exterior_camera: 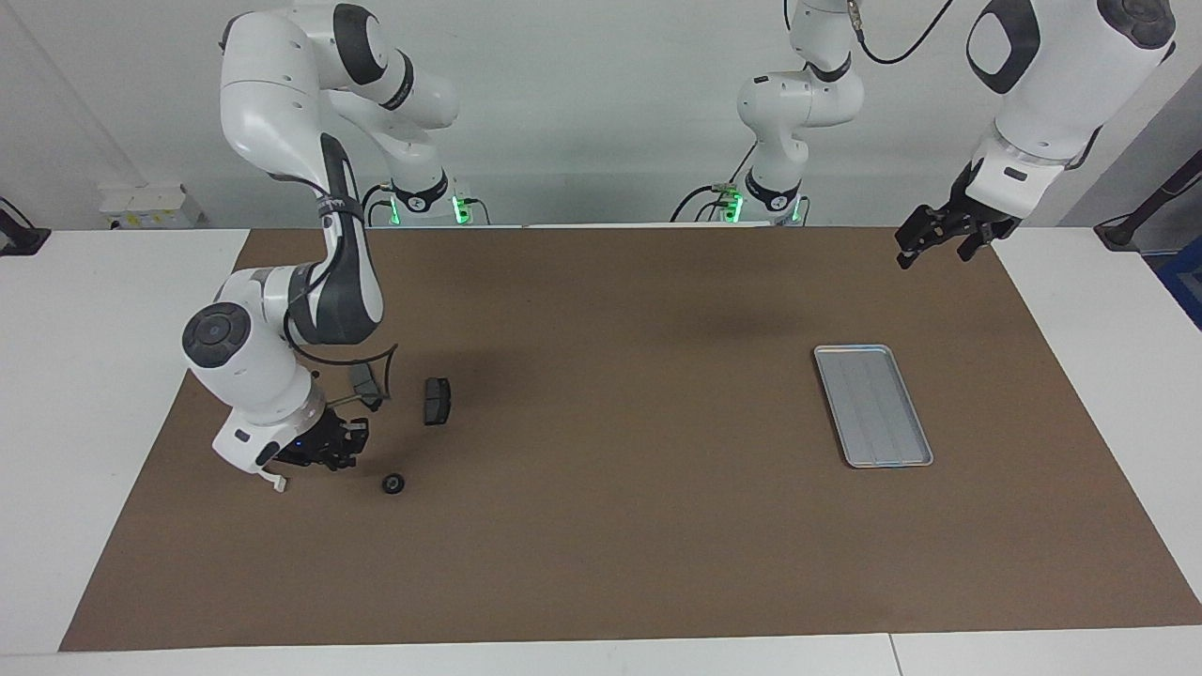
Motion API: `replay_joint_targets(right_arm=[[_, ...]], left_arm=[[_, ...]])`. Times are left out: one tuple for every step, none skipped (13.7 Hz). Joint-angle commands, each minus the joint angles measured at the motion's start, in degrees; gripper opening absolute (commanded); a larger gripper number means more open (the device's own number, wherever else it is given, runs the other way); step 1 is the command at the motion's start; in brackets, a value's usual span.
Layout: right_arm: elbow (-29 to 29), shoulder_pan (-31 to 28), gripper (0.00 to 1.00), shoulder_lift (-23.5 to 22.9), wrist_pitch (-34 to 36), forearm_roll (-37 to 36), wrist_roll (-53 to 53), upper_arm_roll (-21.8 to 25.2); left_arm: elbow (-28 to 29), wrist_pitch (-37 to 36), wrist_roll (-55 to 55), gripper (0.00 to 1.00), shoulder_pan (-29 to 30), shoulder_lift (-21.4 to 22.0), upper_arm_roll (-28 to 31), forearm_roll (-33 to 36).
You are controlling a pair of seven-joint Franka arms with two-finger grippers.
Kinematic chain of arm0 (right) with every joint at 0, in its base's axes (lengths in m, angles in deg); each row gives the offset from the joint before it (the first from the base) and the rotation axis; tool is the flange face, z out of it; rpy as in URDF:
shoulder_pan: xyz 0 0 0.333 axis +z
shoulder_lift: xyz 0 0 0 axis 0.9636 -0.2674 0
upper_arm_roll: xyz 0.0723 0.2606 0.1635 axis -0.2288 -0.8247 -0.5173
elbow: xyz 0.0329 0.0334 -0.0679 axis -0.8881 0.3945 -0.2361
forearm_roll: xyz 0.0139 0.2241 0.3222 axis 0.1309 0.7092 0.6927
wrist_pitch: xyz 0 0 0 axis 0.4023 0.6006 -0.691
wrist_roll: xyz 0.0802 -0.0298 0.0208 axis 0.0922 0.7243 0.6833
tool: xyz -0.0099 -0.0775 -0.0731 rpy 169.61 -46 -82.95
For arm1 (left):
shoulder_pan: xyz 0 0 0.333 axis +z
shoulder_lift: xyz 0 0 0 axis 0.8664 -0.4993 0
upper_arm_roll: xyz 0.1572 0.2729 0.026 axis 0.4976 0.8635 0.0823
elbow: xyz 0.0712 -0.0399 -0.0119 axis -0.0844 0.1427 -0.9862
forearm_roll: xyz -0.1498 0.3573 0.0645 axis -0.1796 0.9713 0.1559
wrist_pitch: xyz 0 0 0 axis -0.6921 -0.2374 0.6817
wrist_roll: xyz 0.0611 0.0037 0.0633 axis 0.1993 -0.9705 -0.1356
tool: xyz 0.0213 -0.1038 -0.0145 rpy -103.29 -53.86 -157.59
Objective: Place bearing gear from tray to pile
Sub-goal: 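Carry the bearing beside the other bearing near the white arc and release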
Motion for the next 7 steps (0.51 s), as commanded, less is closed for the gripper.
replay_joint_targets(right_arm=[[0.77, -1.37, 0.0, -1.03, -2.4, -0.54, 1.53, -0.65], [0.77, -1.63, 0.0, -1.56, -3.46, -0.71, 1.62, -0.65], [0.77, -1.72, 0.0, -2.0, -4.25, -0.98, 1.62, -0.65], [0.77, -1.72, 0.0, -2.62, -4.87, -0.98, 1.71, -0.65], [0.68, -1.81, 0.0, -2.88, -5.14, -0.98, 1.97, -0.65], [0.76, -1.9, 0.0, -3.06, -5.49, -0.89, 2.06, -0.65], [0.77, -1.99, 0.0, -3.15, -5.93, -0.89, 2.06, -0.65]], left_arm=[[0.18, -0.92, 0.13, 1.0, -0.5, 0.77, 0.52, -0.49], [0.18, -1.0, 0.13, 1.0, -0.5, 0.78, 0.52, -0.49], [0.18, -0.92, 0.13, 1.0, -0.5, 0.78, 0.52, -0.49], [0.18, -1.0, 0.13, 1.0, -0.5, 0.69, 0.52, -0.49], [0.18, -1.0, 0.13, 1.0, -0.5, 0.77, 0.52, -0.49], [0.18, -0.92, 0.13, 1.0, -0.5, 0.78, 0.52, -0.49], [0.18, -1.0, 0.13, 1.0, -0.5, 0.78, 0.52, -0.49]])
